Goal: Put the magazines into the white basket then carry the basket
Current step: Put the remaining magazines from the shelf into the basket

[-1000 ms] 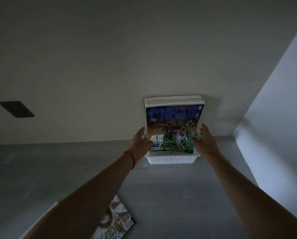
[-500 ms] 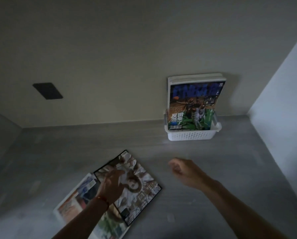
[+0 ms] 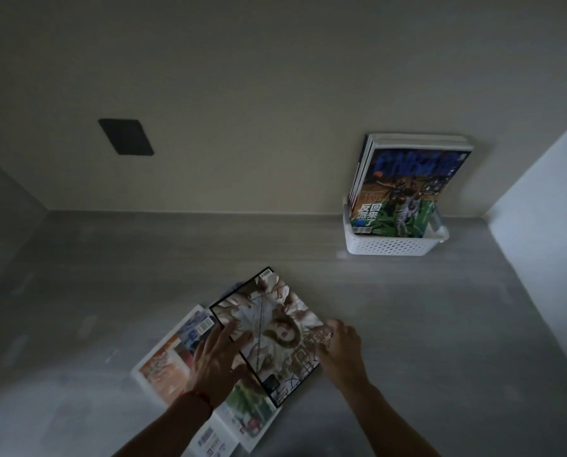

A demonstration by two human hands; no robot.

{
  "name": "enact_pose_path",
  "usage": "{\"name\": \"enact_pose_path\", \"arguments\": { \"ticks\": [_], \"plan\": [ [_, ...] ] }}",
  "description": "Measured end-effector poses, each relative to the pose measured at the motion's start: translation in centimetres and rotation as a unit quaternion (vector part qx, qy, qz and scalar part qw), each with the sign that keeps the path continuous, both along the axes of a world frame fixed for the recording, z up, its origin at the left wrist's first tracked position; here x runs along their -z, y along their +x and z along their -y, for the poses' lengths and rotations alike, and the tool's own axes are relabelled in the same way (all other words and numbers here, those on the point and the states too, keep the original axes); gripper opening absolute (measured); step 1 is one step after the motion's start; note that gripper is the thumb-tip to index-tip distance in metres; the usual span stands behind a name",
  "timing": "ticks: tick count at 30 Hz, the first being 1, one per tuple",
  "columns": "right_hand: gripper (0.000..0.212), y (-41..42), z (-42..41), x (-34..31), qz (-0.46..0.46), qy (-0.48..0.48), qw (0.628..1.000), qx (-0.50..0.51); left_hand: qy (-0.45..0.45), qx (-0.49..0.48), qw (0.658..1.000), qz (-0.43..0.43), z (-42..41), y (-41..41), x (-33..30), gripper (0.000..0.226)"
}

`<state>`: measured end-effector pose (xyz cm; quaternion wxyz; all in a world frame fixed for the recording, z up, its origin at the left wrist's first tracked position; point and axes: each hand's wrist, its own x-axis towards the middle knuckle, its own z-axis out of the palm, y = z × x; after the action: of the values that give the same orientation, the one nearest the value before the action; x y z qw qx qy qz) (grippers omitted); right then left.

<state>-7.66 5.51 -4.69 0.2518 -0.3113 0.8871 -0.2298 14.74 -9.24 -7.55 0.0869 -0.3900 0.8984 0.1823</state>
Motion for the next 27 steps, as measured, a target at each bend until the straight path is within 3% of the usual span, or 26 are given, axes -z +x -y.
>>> {"name": "enact_pose_path", "arguments": {
  "ticks": [3, 6, 9, 13, 15, 18, 19, 21, 23, 25, 27],
  "plan": [
    [0.038, -1.0, 0.0, -0.9, 0.081, -0.086, 0.990, 0.073, -0.032, 0.031, 0.999, 0.001, -0.1, 0.5, 0.3, 0.069],
    [0.025, -1.2, -0.1, -1.5, 0.127, -0.118, 0.984, 0.050, -0.020, 0.041, 0.999, -0.007, -0.2, 0.6, 0.0, 0.068],
    [0.024, -1.1, -0.6, -1.8, 0.107, -0.150, 0.983, 0.008, 0.009, 0.043, 0.999, -0.003, 0.6, -0.3, -1.8, 0.066],
    [0.025, -2.6, -1.0, -3.9, 0.042, -0.213, 0.976, -0.027, -0.081, 0.041, 0.975, -0.201, 2.0, -4.0, -6.0, 0.070],
    [0.025, -4.1, -0.9, -5.9, 0.025, -0.233, 0.970, -0.062, -0.149, 0.097, 0.953, -0.245, 2.3, -7.0, -8.7, 0.070],
    [0.020, -6.8, -0.4, -9.4, 0.026, -0.268, 0.955, -0.124, -0.181, 0.191, 0.938, -0.226, 2.7, -11.5, -11.9, 0.054],
    [0.018, -7.7, -0.2, -10.5, 0.030, -0.286, 0.949, -0.131, -0.148, 0.200, 0.942, -0.227, 2.7, -12.8, -12.7, 0.039],
    [0.017, -9.3, -0.3, -12.2, 0.061, -0.320, 0.941, -0.096, 0.002, 0.170, 0.951, -0.259, 2.5, -14.5, -13.9, 0.010],
    [0.032, -11.2, -1.1, -13.2, 0.095, -0.341, 0.934, -0.038, 0.110, 0.121, 0.939, -0.304, 2.1, -16.0, -14.7, 0.008],
    [0.049, -13.6, -2.7, -13.1, 0.078, -0.336, 0.938, 0.020, 0.149, 0.090, 0.917, -0.358, 1.7, -17.2, -15.4, 0.010],
    [0.049, -16.1, -5.0, -12.1, 0.095, -0.354, 0.924, 0.106, 0.161, 0.049, 0.902, -0.398, 1.4, -18.3, -15.9, 0.012]
  ]
}}
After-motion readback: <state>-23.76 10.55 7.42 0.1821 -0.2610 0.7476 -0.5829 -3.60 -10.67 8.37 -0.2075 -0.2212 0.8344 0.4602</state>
